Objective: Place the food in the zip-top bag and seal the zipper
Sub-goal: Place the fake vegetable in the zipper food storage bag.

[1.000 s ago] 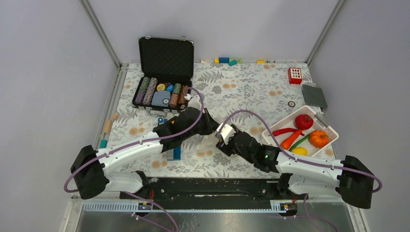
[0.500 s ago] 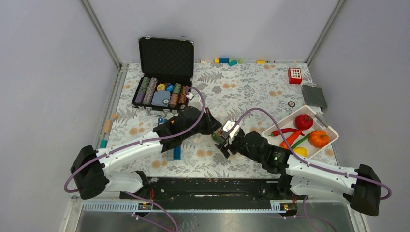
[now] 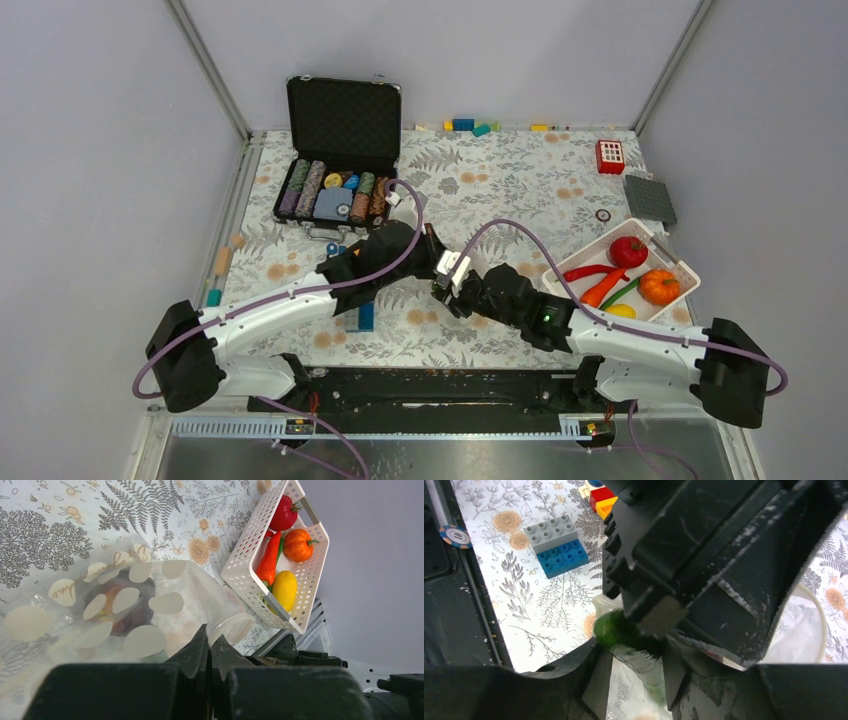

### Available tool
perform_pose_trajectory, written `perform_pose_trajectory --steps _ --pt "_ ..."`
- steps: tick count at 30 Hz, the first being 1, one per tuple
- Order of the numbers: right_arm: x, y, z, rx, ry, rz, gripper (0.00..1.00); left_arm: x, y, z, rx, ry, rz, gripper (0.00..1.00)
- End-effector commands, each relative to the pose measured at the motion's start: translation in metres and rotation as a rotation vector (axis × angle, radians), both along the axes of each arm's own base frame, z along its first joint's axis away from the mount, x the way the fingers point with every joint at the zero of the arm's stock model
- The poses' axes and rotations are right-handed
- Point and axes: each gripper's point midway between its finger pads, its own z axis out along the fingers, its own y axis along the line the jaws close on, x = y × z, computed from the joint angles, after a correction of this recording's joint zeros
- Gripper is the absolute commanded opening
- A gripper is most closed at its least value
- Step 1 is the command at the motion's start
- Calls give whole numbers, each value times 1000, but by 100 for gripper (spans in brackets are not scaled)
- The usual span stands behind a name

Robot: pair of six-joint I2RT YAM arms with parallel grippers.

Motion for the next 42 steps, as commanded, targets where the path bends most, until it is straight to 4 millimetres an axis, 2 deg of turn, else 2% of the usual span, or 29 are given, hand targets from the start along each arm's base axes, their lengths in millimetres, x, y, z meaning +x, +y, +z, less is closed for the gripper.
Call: perform_pose_trajectory --steps 1,6,11,13,19,24,27,29,32,33,37,38,42 --pt "12 15 22 53 -65 -15 36 -5 -6 14 -64 9 -27 0" --pt "18 6 11 52 -69 -76 20 -8 3 9 -31 29 -12 0" --pt "15 -10 -13 -22 -34 -106 4 -10 17 19 3 -11 4 0" --pt "13 -15 -24 -71 -17 -103 1 -10 22 26 13 -37 3 0" --pt "5 -12 -55 -241 53 -29 0 -12 28 41 11 -78 -4 0" --pt "-1 -2 -65 -275 85 35 0 -8 31 46 26 -94 18 0" --pt "-7 2 -64 -264 105 67 21 -8 29 47 26 -96 8 0" --pt "-10 3 -55 -237 108 76 37 -8 28 43 36 -90 3 0" --pt "-13 0 -41 -203 102 73 47 -9 27 35 51 -84 -13 0" --pt "-14 -1 -36 -188 101 69 53 -10 27 33 53 -83 -19 0" --pt "-14 -9 -10 -97 95 20 89 -12 27 28 61 -81 -24 0" --pt "-14 -11 -3 -70 92 5 92 -12 27 28 61 -82 -26 0" --pt "-13 -21 19 25 80 -45 94 -12 28 27 62 -86 -33 0"
